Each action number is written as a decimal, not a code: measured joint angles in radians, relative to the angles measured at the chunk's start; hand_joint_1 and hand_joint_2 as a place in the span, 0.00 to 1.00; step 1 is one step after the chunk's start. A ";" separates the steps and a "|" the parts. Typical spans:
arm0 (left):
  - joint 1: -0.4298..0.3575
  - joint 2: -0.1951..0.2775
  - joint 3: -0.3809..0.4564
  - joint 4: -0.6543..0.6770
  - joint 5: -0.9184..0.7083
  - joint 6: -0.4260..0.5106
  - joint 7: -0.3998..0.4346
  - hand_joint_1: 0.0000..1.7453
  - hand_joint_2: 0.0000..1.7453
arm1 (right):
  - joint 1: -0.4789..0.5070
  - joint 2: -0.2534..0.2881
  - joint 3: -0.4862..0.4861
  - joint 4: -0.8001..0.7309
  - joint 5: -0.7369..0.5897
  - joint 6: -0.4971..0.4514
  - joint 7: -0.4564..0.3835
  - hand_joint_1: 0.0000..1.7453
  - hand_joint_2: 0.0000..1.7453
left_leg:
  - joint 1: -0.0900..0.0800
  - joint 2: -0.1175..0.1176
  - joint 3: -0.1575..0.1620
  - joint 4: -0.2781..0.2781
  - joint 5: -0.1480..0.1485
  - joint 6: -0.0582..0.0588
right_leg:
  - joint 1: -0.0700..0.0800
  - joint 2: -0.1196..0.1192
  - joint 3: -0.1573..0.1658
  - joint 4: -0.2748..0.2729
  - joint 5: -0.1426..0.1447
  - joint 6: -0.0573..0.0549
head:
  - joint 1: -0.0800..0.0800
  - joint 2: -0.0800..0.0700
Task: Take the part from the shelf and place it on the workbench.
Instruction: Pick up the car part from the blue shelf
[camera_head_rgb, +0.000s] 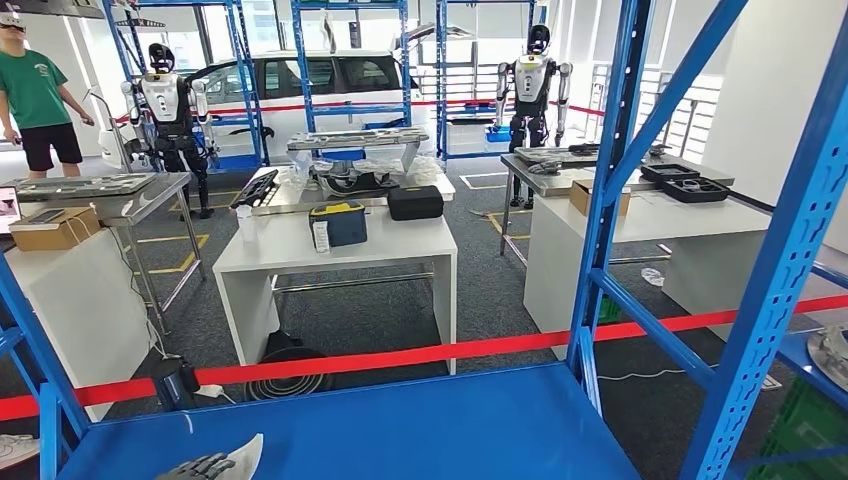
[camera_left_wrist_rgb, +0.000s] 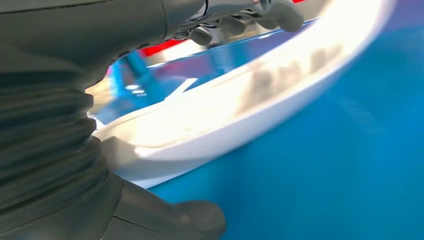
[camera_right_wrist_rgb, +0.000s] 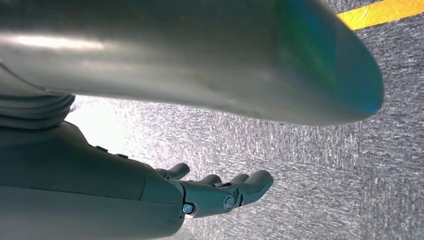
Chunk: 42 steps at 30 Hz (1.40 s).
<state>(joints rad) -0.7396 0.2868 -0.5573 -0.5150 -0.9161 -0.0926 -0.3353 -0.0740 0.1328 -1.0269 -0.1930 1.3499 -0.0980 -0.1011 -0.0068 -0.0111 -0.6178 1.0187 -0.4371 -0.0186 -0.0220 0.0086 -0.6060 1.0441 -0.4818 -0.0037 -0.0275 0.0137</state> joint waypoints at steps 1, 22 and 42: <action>-0.003 0.004 0.000 0.006 -0.012 0.003 0.024 0.00 1.00 | 0.000 0.000 0.000 0.000 0.000 0.000 0.002 0.00 0.00 | 0.000 0.000 0.000 0.000 0.000 0.000 | 0.000 0.000 0.000 0.000 0.000 0.000 | 0.000 0.000; -0.014 0.003 0.000 0.089 -0.122 -0.048 0.150 1.00 1.00 | -0.001 0.000 0.000 0.000 0.007 -0.002 0.004 0.00 0.00 | 0.000 -0.001 0.005 0.000 -0.001 0.000 | -0.001 -0.001 0.005 0.000 -0.001 0.001 | 0.000 0.000; -0.040 -0.053 0.026 0.137 -0.065 -0.059 -0.032 1.00 1.00 | -0.002 0.000 0.000 0.000 0.008 -0.009 0.004 0.00 0.00 | -0.001 -0.006 0.015 0.000 -0.004 0.002 | -0.003 -0.004 0.018 -0.002 -0.005 0.006 | 0.000 0.000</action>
<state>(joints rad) -0.7800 0.2341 -0.5314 -0.3779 -0.9808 -0.1511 -0.3672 -0.0755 0.1328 -1.0269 -0.1930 1.3580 -0.1067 -0.0968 -0.0073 -0.0171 -0.6023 1.0184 -0.4414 -0.0168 -0.0255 0.0044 -0.5876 1.0424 -0.4870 0.0023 -0.0275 0.0137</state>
